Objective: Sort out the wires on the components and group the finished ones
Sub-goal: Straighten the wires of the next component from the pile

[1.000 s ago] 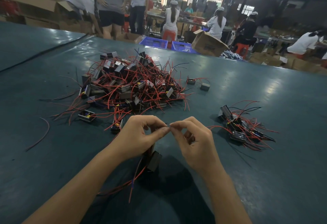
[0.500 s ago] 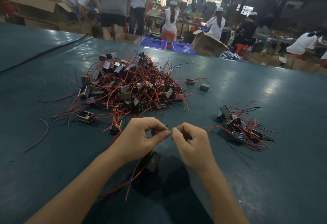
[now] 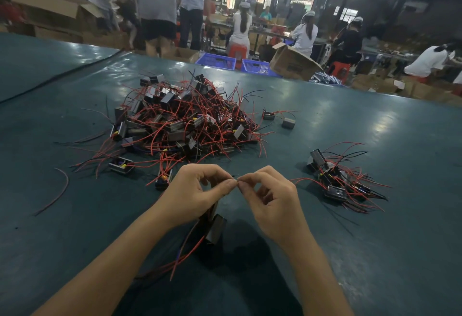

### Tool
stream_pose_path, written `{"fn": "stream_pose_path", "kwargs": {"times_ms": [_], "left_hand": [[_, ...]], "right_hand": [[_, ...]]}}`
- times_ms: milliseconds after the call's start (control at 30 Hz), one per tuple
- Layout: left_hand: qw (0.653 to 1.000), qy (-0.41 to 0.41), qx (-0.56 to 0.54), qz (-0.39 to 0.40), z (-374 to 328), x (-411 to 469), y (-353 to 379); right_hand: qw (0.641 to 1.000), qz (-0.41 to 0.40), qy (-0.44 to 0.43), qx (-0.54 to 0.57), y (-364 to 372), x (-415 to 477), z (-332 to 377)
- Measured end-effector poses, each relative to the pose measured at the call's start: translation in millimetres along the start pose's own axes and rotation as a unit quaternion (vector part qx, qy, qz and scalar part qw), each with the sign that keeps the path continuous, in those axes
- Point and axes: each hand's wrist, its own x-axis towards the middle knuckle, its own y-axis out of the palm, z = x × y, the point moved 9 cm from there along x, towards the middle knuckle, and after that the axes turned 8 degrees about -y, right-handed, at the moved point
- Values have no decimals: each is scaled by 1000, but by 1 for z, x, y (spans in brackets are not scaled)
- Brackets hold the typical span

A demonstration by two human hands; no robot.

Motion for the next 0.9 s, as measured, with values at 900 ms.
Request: {"fn": "stream_pose_path", "kwargs": {"times_ms": [900], "left_hand": [[996, 71, 42, -30, -16, -3, -2]], "right_hand": [[991, 30, 126, 42, 11, -9, -18]]}}
